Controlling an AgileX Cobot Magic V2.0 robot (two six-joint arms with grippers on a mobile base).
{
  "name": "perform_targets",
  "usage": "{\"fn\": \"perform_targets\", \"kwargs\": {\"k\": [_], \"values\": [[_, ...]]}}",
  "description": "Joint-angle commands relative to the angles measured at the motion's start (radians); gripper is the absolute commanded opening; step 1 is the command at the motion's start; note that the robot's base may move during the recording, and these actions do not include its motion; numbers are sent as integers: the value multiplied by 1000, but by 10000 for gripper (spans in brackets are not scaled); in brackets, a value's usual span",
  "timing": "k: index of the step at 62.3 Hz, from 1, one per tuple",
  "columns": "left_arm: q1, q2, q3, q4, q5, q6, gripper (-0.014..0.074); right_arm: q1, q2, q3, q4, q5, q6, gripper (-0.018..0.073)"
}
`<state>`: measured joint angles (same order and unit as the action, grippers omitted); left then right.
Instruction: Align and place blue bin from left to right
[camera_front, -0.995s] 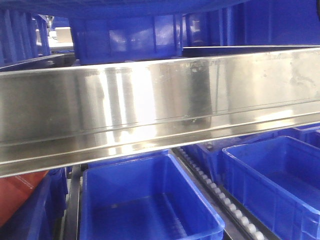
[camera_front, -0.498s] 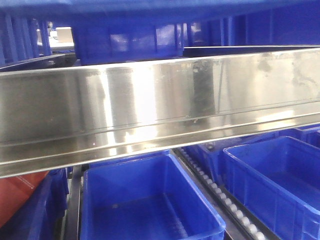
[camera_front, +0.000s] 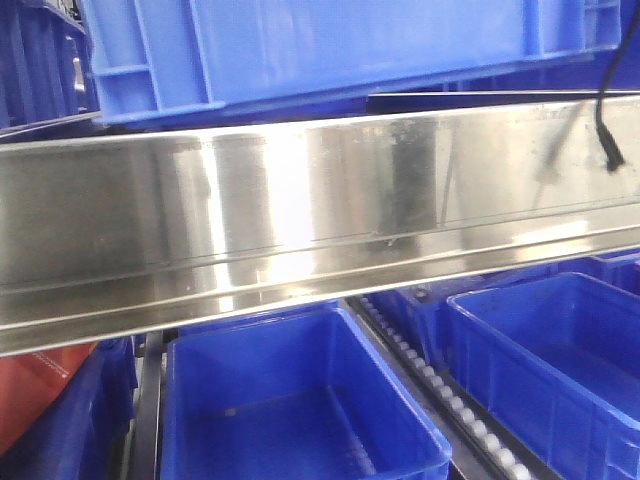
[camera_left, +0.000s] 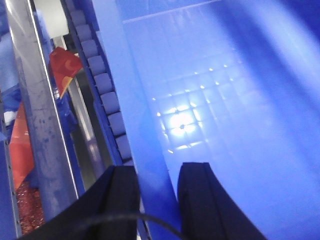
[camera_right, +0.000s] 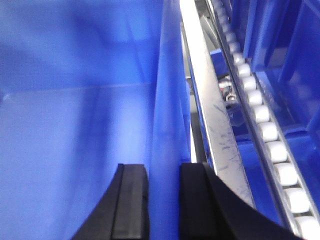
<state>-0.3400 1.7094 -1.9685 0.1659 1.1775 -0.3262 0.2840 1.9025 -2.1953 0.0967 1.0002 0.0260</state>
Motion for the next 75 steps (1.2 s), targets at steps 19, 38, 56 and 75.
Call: {"fn": "perform_targets", "kwargs": {"k": [19,38,56,75], "values": [[-8,-15,-11,31,-37,31,542,-24,-6,-14,-35,-110,-18,377],[-8,-130,-11,26,-14,31,598,-24,-82,-14,-33,-55,-18,558],[-8,-287,-5,71,44,38,221,-24,-218,-14,-32,88,-18,169],[-8,-505,212,144,-28,53,3,-24,-400,192,-41,49,-18,-79]]}}
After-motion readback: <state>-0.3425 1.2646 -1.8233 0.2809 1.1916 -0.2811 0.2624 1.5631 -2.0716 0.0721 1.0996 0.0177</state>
